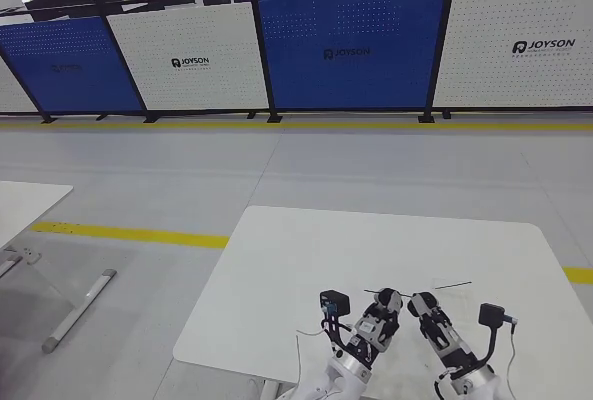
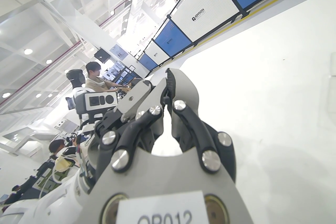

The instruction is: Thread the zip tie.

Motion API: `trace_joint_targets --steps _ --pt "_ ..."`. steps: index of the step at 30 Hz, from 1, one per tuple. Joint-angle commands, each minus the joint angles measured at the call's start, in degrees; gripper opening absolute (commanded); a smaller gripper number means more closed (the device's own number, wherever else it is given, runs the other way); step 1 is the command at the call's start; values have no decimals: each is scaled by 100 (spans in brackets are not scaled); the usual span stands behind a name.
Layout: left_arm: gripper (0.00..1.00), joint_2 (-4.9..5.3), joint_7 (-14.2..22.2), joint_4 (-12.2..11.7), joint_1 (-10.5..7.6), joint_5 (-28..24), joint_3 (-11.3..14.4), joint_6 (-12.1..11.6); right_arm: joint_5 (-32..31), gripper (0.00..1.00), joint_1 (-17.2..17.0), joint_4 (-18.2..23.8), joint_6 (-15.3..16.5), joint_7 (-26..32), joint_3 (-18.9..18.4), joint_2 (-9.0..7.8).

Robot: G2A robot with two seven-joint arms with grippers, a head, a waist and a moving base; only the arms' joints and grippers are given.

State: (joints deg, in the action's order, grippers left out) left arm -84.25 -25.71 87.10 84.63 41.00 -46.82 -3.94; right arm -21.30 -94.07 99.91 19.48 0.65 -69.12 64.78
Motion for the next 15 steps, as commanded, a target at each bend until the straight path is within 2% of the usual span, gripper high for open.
trace_joint_targets --steps 1,4,8,13,15 --pt "42 2 -38 -3 10 7 -15 1 13 0 9 -17 0 -20 5 -3" --pt "47 5 -107 3 28 51 -33 20 26 0 23 -42 0 -44 12 -5" --pt "44 8 -164 9 45 123 -38 50 30 0 45 -70 0 -59 32 -6" --pt "36 8 -231 3 50 181 -55 100 39 0 64 -91 0 -67 51 -6" --pt "29 6 -279 0 52 204 -62 122 41 0 67 -96 0 -75 55 -7"
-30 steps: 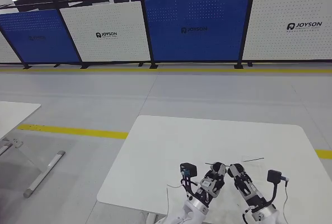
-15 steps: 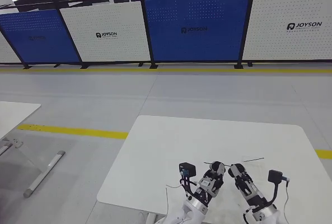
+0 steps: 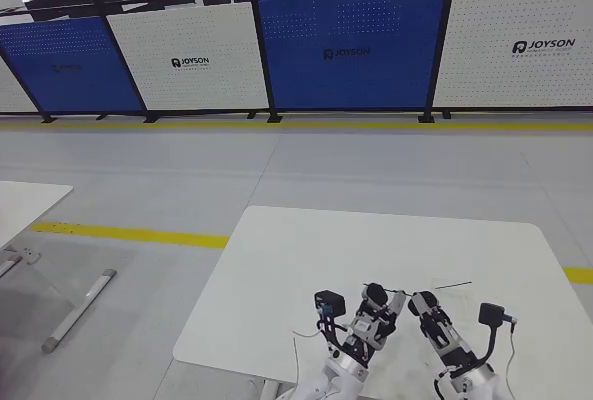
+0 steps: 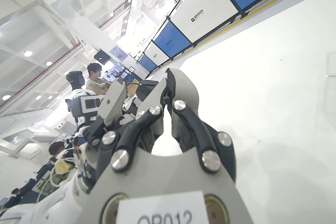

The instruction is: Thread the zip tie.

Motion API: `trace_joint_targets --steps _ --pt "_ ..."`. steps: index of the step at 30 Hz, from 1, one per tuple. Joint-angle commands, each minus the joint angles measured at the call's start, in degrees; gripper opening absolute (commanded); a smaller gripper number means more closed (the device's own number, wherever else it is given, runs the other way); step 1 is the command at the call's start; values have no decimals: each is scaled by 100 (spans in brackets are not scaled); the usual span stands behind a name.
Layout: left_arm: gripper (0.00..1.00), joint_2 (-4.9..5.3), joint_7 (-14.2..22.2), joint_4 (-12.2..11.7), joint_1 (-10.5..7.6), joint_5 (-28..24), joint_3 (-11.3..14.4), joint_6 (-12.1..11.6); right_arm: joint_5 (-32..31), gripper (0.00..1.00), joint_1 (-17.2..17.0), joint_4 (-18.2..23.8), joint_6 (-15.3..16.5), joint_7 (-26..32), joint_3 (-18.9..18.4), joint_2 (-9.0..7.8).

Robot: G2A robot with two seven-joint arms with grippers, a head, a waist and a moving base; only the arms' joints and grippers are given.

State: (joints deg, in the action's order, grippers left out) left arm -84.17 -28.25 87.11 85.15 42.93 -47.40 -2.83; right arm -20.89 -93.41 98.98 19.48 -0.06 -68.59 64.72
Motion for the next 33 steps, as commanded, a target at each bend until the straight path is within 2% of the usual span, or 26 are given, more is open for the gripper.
trace_joint_targets --steps 1,7,19,20,23,27,28,33 --pt "24 -2 -53 -2 0 19 -11 23 1 0 3 -4 0 -7 3 -1" --pt "1 -8 -102 -22 -2 18 -24 46 -7 0 10 -7 0 -15 17 -3" --pt "0 -20 -54 -46 -11 -77 -19 -64 -65 0 23 -22 0 -2 56 -10" --pt "0 -21 -45 -44 -11 -85 -17 -72 -80 18 21 -13 0 8 62 -12" --pt "0 -22 -41 -41 -10 -71 -11 -69 -81 42 14 1 0 9 69 -15" --pt "0 -22 -48 -42 -2 -41 -8 -59 -70 53 12 -3 0 27 70 -20" --pt "0 -22 -46 -41 0 -34 -9 -55 -72 62 11 -3 0 29 71 -20" --pt "0 -27 -29 -42 2 -22 5 -23 -92 68 0 7 0 20 71 -27"
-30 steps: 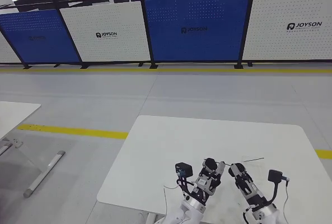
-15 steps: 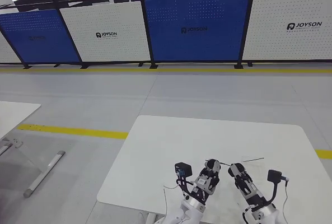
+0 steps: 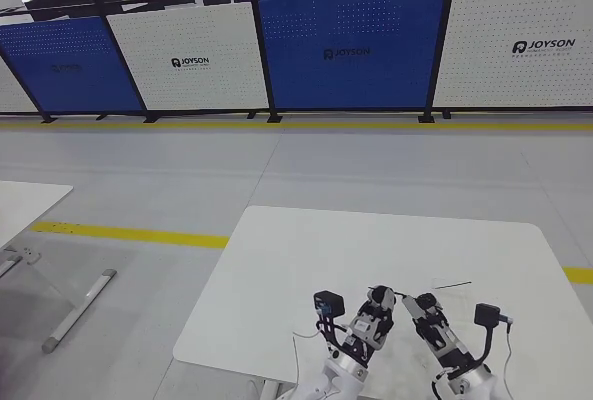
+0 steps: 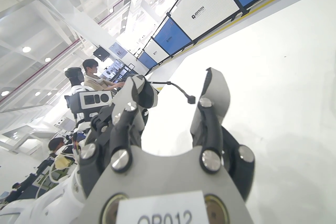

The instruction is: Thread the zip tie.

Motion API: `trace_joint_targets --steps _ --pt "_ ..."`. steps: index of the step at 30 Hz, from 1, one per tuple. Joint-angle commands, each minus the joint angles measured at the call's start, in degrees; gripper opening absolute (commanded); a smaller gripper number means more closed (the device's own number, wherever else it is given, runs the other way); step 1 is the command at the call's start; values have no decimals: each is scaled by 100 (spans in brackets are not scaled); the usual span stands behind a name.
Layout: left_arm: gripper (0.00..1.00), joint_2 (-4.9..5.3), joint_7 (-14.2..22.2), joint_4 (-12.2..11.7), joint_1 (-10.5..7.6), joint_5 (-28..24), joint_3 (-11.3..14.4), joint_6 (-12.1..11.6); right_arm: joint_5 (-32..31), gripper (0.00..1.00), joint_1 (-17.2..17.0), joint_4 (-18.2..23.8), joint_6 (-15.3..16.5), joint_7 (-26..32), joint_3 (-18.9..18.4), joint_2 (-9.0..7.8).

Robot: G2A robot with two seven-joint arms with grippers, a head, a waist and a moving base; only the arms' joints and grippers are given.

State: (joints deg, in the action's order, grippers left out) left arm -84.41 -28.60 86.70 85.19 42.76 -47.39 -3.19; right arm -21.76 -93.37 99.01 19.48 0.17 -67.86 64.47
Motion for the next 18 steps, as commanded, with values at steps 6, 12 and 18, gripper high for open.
trace_joint_targets --steps 6,12,18 --pt "0 -43 -92 20 -5 -274 -23 229 -134 100 -55 39 0 10 -27 -26" --pt "0 -107 -1 102 -32 -1221 -154 200 -217 100 -125 34 0 -29 -52 -51" --pt "0 -113 201 141 -37 -1518 -176 64 -232 100 -134 36 0 -37 -49 -55"
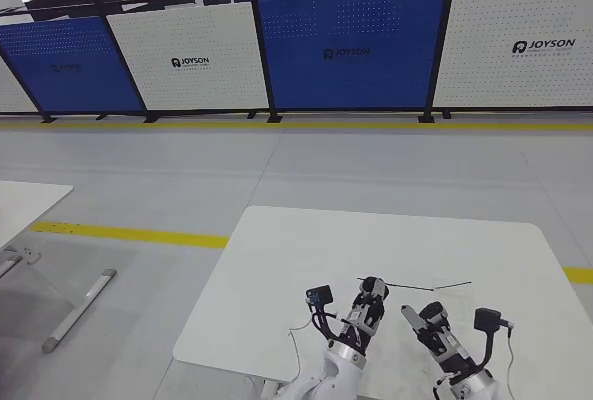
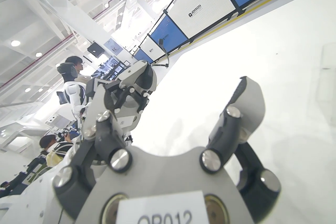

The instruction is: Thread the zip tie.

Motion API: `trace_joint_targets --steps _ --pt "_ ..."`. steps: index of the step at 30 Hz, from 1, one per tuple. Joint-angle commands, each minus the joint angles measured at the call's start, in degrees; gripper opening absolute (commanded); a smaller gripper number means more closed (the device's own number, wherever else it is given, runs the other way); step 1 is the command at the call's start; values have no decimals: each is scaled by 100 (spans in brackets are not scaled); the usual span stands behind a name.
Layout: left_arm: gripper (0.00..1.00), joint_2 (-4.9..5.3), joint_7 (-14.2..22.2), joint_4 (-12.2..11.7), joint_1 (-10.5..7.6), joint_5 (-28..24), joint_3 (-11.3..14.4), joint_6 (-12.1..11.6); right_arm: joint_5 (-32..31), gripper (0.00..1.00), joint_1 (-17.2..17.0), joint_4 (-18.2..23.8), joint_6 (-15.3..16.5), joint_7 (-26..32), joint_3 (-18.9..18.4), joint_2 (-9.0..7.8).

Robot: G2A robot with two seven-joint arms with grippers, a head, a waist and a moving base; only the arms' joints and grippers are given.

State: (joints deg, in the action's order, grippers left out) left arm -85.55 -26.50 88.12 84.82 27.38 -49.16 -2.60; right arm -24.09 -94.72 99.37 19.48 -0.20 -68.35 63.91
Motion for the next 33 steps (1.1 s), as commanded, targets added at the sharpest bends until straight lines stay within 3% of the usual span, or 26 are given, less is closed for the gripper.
trace_joint_targets --steps 1,6,10,12,16,21,29,30,33 --pt "0 0 -9 -2 0 20 1 6 1 100 1 0 0 1 0 0" --pt "0 -3 26 23 10 -68 -2 -9 1 100 1 0 0 1 0 0" --pt "0 -23 215 157 68 -895 -153 -150 -71 100 77 -31 -19 -4 -60 8" --pt "0 -22 252 177 93 -1136 -233 -241 -296 100 134 -31 0 243 -88 -17" --pt "0 -15 272 288 188 -1549 -385 -418 -720 100 137 -117 0 141 -287 -61" --pt "0 -10 750 435 265 -2307 -483 -548 -1859 100 90 -145 -170 -157 -431 -95" --pt "0 -8 803 439 264 -2359 -488 -554 -1885 100 86 -140 -181 -165 -429 -94" --pt "0 -8 803 439 264 -2359 -488 -554 -1915 100 97 -140 -235 -212 -450 -93" --pt "0 -11 831 449 264 -2440 -494 -546 -2837 100 154 -224 -1121 -764 -298 -37"
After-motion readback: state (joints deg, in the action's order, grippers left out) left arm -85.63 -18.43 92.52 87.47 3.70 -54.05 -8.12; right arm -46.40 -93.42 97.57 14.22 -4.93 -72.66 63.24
